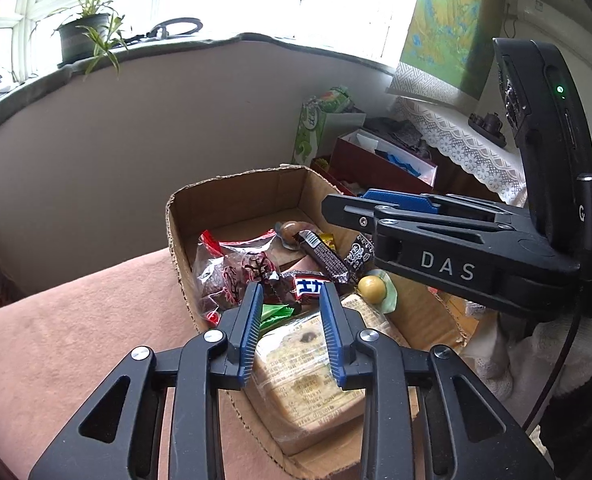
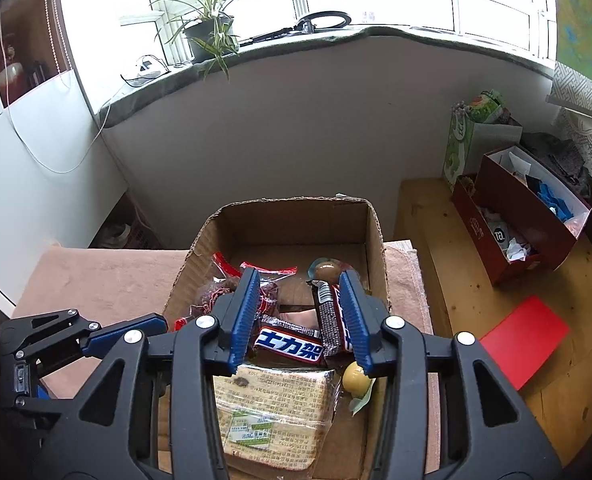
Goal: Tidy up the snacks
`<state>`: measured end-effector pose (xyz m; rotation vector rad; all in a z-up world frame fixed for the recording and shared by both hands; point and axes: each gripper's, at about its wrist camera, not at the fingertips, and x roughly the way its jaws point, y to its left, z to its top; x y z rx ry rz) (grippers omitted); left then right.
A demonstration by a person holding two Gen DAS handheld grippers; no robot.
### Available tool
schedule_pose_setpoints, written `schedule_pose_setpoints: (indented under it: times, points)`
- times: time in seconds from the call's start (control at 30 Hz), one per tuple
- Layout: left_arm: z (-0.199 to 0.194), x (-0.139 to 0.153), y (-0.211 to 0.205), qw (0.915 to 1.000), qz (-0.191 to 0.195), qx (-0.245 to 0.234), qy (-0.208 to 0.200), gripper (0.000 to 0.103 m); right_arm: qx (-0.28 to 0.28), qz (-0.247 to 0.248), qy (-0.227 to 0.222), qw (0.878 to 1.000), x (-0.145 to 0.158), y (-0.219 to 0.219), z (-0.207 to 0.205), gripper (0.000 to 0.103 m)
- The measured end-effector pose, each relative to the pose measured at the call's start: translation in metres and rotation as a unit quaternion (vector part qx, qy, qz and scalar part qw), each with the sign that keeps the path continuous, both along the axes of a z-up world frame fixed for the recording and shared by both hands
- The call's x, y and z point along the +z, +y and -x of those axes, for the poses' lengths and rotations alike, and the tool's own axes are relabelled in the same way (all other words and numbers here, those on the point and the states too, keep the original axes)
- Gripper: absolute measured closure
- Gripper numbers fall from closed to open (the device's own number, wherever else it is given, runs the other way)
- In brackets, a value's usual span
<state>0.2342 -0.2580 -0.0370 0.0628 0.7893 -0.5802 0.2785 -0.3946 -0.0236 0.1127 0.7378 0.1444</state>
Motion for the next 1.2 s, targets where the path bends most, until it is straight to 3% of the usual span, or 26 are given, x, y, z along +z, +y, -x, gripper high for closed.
schedule_pose_setpoints:
  times: [0.17,0.3,0.43,0.5,0.63,0.73,0.87,1.2]
  points:
    - [0.012,0.009,0.009,1.0000,0.007,0.001,-0.004,0.075,-0.002,0.012,-0.009,1.000,0.011,0.009,0.020,0.059]
    - [0.024,0.015,0.020,0.9999,0.014,0.004,-0.009,0.075,-0.009,0.016,-0.019,1.000,0.020,0.014,0.040,0.049]
    - [0.037,0.021,0.035,0.9996,0.023,0.011,-0.013,0.075,-0.017,0.029,-0.027,0.999,0.028,0.024,0.062,0.046]
    - [0.044,0.023,0.042,0.9994,0.024,0.015,-0.020,0.074,-0.020,0.040,-0.033,0.998,0.032,0.032,0.075,0.035]
    - [0.059,0.027,0.059,0.9988,0.032,0.025,-0.028,0.064,-0.028,0.052,-0.054,0.997,0.043,0.047,0.103,0.028]
    - [0.071,0.031,0.071,0.9982,0.035,0.033,-0.036,0.061,-0.031,0.056,-0.068,0.996,0.050,0.058,0.124,0.017]
    - [0.087,0.033,0.089,0.9966,0.050,0.051,-0.040,0.036,-0.041,0.058,-0.087,0.994,0.055,0.072,0.152,0.009]
    - [0.126,0.032,0.123,0.9914,0.026,0.105,-0.073,0.028,-0.092,0.046,-0.099,0.990,0.047,0.076,0.199,0.004]
